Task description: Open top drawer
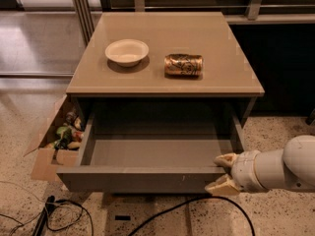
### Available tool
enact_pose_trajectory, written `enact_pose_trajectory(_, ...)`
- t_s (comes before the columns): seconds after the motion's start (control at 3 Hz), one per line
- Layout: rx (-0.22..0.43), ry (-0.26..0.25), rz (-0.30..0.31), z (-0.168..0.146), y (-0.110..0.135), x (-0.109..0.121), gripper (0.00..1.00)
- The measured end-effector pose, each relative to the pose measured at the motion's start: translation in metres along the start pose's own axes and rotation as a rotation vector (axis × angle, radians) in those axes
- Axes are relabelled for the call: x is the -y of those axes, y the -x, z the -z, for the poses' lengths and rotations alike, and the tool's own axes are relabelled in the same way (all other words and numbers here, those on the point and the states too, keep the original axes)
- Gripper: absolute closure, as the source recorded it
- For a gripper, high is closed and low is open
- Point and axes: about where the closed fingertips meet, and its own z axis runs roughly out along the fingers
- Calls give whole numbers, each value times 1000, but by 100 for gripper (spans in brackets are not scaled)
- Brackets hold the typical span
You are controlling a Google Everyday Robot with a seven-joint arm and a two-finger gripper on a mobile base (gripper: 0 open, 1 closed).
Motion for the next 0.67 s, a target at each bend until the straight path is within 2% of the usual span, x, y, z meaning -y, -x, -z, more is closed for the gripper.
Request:
enact_pose_trajectory(0.33, 0, 0, 0, 0, 0, 0, 0)
enact_pose_trajectory(0.67, 0, 0, 0, 0, 0, 0, 0)
